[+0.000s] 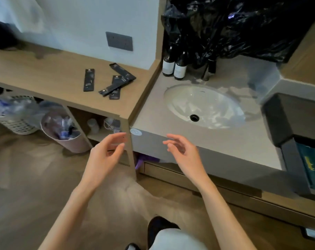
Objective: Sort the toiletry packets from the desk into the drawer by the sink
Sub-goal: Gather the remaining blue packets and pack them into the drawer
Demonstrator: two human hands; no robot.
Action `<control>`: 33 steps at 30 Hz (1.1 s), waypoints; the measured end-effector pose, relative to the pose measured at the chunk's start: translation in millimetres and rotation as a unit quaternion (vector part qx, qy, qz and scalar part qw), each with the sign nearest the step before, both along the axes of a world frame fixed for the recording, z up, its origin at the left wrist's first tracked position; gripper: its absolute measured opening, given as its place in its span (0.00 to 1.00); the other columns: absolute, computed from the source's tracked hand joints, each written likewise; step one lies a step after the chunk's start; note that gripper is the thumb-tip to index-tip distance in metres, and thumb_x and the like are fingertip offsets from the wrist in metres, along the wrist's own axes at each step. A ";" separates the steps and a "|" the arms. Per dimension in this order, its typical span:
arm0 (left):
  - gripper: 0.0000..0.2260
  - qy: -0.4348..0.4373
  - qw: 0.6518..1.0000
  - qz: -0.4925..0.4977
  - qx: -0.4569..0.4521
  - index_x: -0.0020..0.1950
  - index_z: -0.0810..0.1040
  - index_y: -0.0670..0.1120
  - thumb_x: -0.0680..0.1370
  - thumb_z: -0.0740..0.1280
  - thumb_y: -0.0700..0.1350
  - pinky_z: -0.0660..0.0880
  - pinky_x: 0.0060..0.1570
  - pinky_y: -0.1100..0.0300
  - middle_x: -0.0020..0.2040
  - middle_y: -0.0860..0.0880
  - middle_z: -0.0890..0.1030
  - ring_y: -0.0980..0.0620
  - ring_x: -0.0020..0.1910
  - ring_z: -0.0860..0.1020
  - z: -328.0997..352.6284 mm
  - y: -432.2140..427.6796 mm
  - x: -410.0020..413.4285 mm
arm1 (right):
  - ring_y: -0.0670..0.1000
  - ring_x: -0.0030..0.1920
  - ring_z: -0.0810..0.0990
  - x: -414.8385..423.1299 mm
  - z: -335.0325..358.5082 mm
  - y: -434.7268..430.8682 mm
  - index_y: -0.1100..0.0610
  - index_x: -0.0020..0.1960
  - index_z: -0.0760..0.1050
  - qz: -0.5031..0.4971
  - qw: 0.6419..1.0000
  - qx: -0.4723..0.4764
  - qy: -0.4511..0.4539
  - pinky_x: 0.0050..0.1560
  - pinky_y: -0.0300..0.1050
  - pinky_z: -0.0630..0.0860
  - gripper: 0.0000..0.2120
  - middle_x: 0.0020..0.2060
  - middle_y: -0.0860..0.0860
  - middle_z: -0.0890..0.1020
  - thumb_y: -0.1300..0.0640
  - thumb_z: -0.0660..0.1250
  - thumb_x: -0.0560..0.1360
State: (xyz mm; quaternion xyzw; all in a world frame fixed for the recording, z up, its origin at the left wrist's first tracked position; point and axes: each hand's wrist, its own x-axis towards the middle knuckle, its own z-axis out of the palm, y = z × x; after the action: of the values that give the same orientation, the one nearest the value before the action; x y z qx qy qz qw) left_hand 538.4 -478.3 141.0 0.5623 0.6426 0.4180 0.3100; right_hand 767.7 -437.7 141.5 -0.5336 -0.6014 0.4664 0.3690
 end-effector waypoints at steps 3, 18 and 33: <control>0.14 0.004 1.000 0.018 0.005 0.62 0.77 0.52 0.77 0.66 0.40 0.76 0.52 0.66 0.55 0.55 0.82 0.60 0.51 0.80 -5.6 20.2 -54.4 | 0.46 0.52 0.82 -52.8 3.1 25.8 0.47 0.57 0.76 0.022 1.000 -0.011 0.008 0.58 0.42 0.76 0.10 0.48 0.43 0.84 0.59 0.64 0.78; 0.22 -0.007 0.994 0.052 -0.094 0.71 0.66 0.52 0.77 0.66 0.46 0.74 0.56 0.55 0.61 0.51 0.76 0.51 0.55 0.77 -36.3 257.9 -253.5 | 0.38 0.49 0.74 -286.2 -27.9 279.0 0.50 0.66 0.71 -0.036 0.998 -0.049 -0.027 0.43 0.30 0.69 0.17 0.61 0.43 0.75 0.55 0.64 0.78; 0.39 -0.024 0.960 0.078 -0.267 0.76 0.56 0.45 0.71 0.71 0.56 0.64 0.69 0.45 0.72 0.39 0.66 0.43 0.72 0.63 -144.9 462.3 -357.8 | 0.60 0.68 0.66 -381.4 -142.7 448.1 0.57 0.69 0.62 -0.300 0.909 -0.253 -0.142 0.69 0.57 0.64 0.36 0.67 0.55 0.70 0.47 0.74 0.67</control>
State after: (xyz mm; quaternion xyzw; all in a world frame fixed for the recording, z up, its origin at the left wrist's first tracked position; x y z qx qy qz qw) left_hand 180.6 -16.1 -4.0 0.3968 0.7650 0.2676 0.4309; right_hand 386.3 10.4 -1.2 -0.8250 -0.3206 0.3896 0.2546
